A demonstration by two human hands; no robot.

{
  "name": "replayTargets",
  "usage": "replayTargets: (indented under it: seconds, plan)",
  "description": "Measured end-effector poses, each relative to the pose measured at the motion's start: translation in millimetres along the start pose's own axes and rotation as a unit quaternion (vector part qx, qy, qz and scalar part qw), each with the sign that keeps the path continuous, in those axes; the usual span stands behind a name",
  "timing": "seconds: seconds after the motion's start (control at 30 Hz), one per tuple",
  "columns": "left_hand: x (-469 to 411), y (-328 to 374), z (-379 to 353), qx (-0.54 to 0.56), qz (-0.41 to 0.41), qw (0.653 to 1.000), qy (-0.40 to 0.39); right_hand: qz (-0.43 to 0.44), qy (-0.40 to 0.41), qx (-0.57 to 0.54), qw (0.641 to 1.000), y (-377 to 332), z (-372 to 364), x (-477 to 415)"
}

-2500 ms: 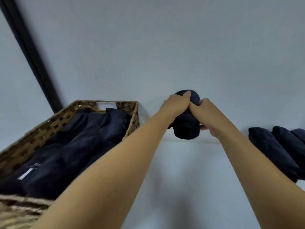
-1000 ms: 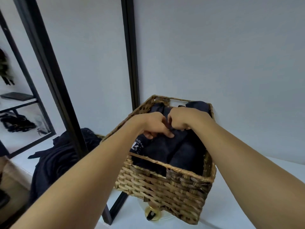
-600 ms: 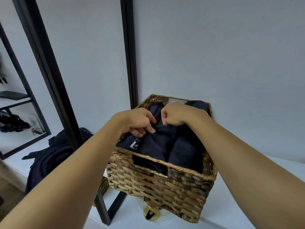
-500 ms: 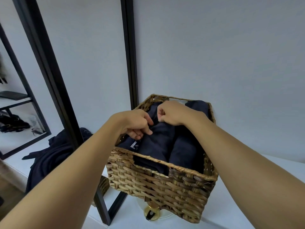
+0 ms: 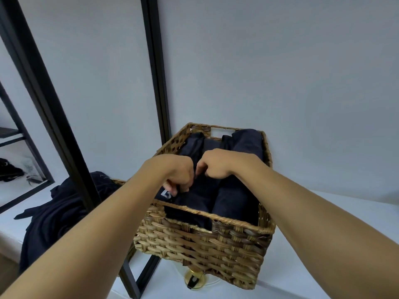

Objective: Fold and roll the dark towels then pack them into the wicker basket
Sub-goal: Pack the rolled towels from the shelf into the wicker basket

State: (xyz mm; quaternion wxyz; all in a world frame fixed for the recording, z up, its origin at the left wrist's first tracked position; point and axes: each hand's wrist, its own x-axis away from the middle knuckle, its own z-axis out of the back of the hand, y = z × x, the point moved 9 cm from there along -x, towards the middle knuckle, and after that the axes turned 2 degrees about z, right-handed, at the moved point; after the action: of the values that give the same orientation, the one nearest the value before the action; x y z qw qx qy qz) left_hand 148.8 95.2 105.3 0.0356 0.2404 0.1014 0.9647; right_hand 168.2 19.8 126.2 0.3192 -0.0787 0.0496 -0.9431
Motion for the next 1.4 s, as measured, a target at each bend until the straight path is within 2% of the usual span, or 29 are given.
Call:
replayTargets:
  seconds: [0.07,0.17,0.23,0.3,0.37,0.5,0.7,0.93,1.03,1.13,1.2,1.3,1.4]
  plan:
    - [4,10,13,-0.077,0.022,0.996,0.029,0.000,0.075,-0.069,0.995,4,16,10]
    - [12,70,62,-0.119,-0.022,0.969,0.217,-0.025,0.240,-0.192,0.951,33,55,43]
    - [14,127,80,-0.082,-0.087,0.949,0.292,-0.062,0.325,-0.251,0.910,67,76,77]
    - [3,180,81,0.041,-0.140,0.951,0.272,-0.107,0.383,-0.313,0.862,109,89,120]
    - [-15,232,65,0.196,-0.174,0.944,0.198,-0.164,0.415,-0.367,0.816,158,89,167]
    - [-40,345,1,0.315,-0.227,0.920,0.060,-0.293,0.429,-0.374,0.768,252,57,258]
    - [-77,478,-114,0.371,-0.223,0.900,-0.055,-0.475,0.400,-0.289,0.729,369,-6,376]
    - [-106,562,-218,0.388,-0.184,0.893,-0.132,-0.608,0.300,-0.135,0.723,440,-78,446]
    - [-121,572,-233,0.419,-0.172,0.882,-0.131,-0.631,0.277,-0.123,0.714,450,-94,451]
    - [-126,569,-228,0.443,-0.155,0.872,-0.138,-0.618,0.296,-0.191,0.703,452,-100,444]
    - [-124,560,-217,0.425,-0.154,0.883,-0.131,-0.595,0.300,-0.245,0.704,447,-104,432]
    - [-115,529,-177,0.365,-0.170,0.912,-0.073,-0.550,0.354,-0.313,0.689,425,-91,411]
    - [-102,483,-113,0.328,-0.189,0.925,0.009,-0.488,0.416,-0.372,0.671,383,-59,377]
